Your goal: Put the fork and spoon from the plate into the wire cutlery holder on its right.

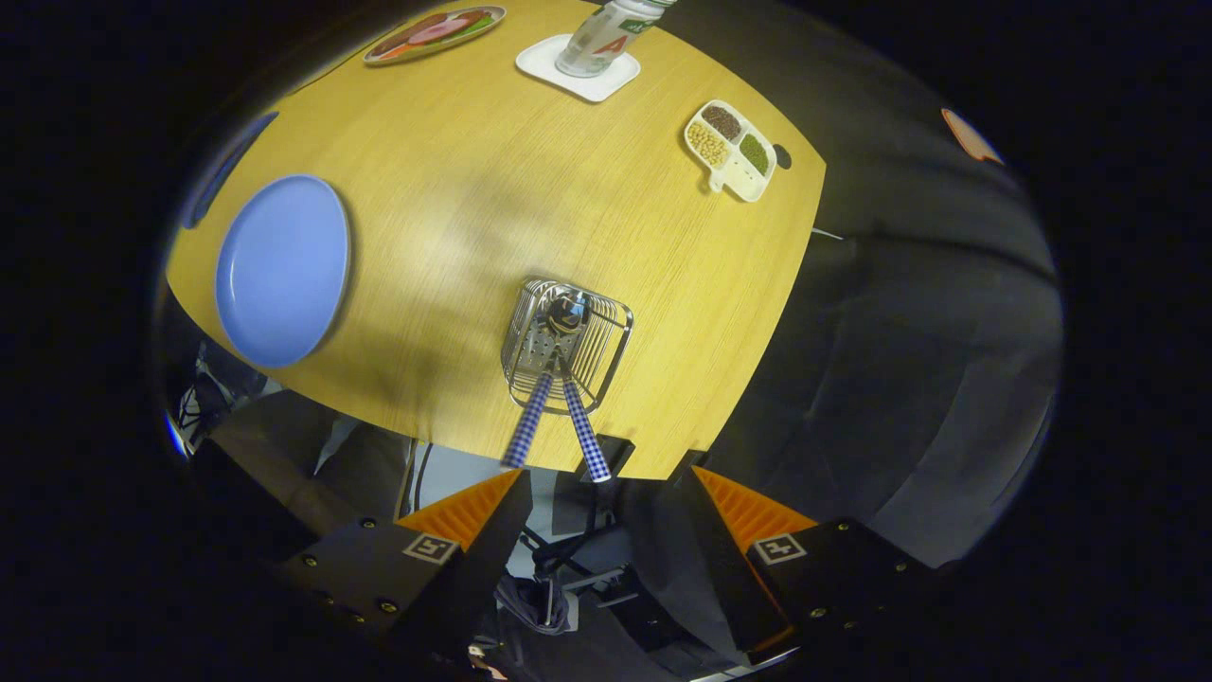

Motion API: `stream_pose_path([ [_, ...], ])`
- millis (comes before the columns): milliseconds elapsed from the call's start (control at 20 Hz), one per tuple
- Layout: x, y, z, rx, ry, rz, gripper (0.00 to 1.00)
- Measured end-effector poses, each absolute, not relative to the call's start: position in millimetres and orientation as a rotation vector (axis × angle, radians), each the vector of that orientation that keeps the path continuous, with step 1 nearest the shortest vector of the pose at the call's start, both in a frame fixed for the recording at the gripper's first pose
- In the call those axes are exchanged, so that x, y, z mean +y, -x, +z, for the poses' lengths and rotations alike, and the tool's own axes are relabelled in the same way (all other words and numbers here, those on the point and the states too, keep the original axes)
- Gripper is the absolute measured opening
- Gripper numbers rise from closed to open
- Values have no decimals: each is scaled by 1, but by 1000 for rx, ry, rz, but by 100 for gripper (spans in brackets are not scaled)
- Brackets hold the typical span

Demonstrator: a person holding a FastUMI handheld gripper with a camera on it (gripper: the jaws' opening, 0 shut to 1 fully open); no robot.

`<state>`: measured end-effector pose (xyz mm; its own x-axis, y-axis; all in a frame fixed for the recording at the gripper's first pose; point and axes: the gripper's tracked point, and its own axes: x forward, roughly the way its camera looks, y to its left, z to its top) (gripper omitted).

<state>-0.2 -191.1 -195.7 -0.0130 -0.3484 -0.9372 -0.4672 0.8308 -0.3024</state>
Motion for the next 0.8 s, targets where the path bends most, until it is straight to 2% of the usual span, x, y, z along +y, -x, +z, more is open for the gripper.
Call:
stream_pose_path([
  [300,-146,12,-182,1407,455,143,97],
  [550,-84,-14,-142,1015,244,183,97],
  [800,-56,-30,-77,592,27,109,97],
])
